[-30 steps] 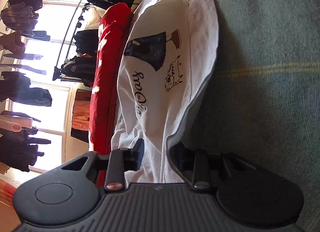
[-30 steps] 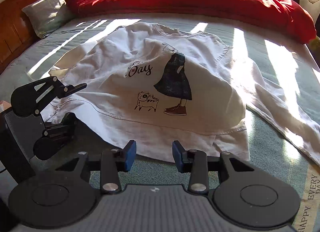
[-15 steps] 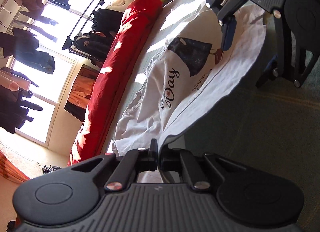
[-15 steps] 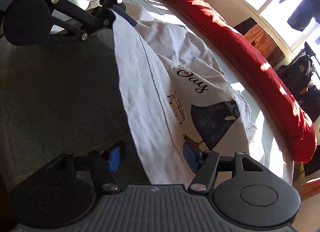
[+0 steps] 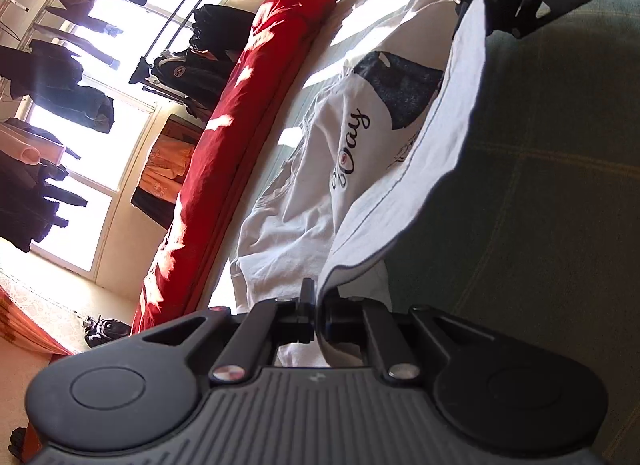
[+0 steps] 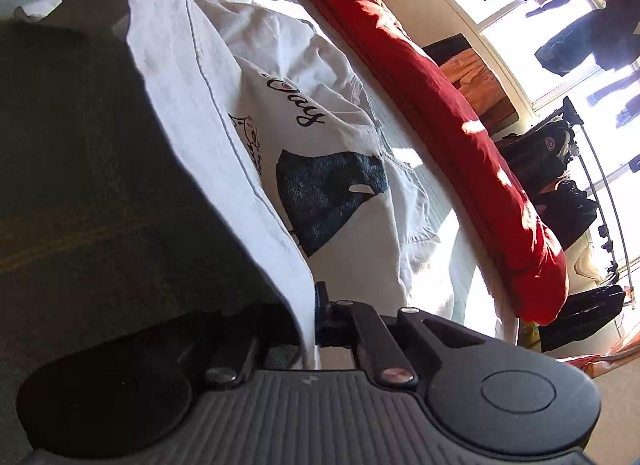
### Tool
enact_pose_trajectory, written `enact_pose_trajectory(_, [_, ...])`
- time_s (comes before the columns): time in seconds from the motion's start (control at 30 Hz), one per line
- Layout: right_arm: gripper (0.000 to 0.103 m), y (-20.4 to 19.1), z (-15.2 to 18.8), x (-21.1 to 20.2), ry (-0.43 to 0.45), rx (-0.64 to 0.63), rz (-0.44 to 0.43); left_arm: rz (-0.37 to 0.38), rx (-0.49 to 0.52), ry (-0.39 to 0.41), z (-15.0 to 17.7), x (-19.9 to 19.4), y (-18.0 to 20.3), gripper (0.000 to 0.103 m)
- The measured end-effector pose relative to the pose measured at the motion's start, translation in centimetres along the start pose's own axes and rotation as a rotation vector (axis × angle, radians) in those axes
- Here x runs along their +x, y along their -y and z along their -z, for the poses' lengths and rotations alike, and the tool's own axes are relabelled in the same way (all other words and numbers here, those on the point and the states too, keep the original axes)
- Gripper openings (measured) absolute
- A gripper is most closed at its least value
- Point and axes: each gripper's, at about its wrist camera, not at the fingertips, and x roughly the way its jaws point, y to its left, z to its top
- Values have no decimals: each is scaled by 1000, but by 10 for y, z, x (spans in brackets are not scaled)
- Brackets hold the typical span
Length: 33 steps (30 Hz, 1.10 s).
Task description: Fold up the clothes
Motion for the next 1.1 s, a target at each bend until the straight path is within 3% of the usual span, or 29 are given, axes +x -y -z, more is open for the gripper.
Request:
enact_pose_trajectory(0.07, [4,8,-3,-12,14,27,-62,-1,8,3,2,-5,-1,3])
enact_pose_trajectory(0.47, [4,9,-16,-63,19,-1,-213,11,146,53,14,-44,7,1])
enact_pose_trajectory(0.83, [4,-12,-17,-78,-40,-12,-397,124,270,83,30,-82,27,1])
enact_pose_trajectory(1.1, [4,-12,-9,-63,-127,31,-456,224,242,51,39,-84,43,1])
